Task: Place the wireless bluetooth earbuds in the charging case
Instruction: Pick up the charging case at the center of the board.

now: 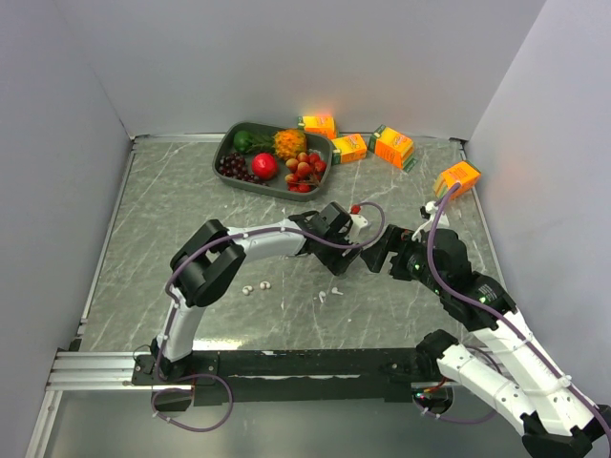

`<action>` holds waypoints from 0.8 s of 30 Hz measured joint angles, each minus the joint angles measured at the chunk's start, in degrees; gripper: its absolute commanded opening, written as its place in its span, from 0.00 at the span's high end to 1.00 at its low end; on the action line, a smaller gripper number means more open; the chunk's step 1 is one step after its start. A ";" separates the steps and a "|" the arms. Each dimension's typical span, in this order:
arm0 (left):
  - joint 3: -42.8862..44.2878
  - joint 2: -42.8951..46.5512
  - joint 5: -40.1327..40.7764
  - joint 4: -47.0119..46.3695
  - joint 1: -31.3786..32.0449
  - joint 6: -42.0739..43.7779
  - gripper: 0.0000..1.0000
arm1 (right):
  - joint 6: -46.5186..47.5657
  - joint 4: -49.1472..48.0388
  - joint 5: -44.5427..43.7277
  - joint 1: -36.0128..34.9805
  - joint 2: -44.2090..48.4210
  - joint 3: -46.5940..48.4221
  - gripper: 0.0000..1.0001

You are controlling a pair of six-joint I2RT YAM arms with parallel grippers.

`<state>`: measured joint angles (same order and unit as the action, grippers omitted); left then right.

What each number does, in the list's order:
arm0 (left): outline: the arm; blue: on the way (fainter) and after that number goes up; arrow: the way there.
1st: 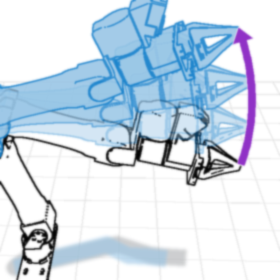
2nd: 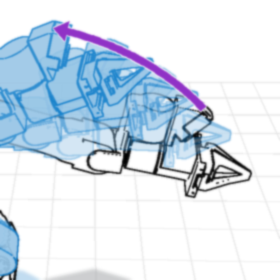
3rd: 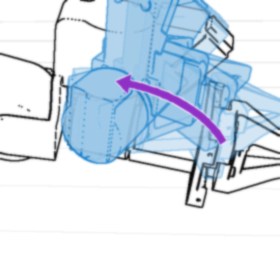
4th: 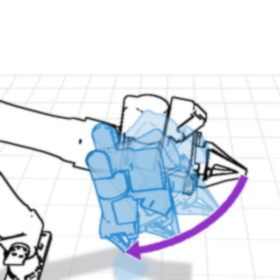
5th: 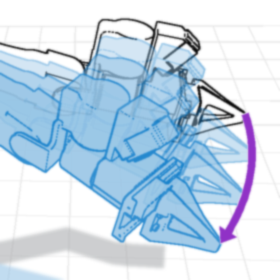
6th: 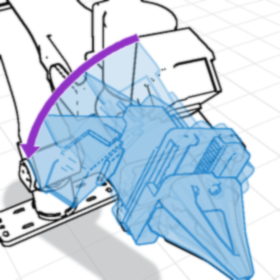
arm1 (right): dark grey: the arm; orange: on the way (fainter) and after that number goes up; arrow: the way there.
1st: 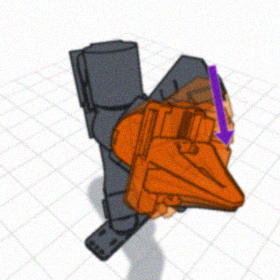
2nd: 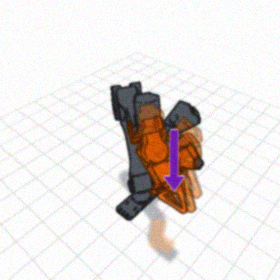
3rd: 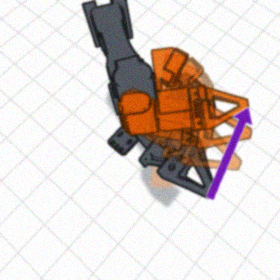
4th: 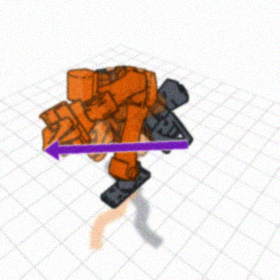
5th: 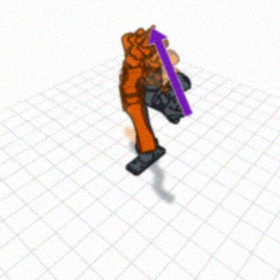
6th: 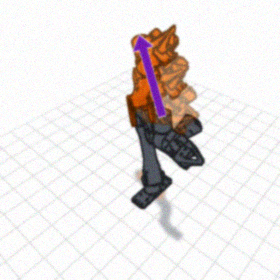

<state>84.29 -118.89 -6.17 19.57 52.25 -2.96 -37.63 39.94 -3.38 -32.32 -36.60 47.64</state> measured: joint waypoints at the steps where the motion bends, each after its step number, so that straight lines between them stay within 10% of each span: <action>1: 0.00 0.00 -0.02 0.02 0.00 0.22 0.23 | 0.02 0.02 0.00 0.00 0.00 0.00 0.03; 24: -0.48 -0.11 5.75 -0.22 1.25 0.98 0.31 | -0.04 1.01 -0.94 0.07 2.23 -0.22 0.03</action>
<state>83.81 -119.00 -0.43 19.35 53.49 -1.98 -37.67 40.95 -4.32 -32.25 -34.37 47.42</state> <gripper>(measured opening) 0.696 0.969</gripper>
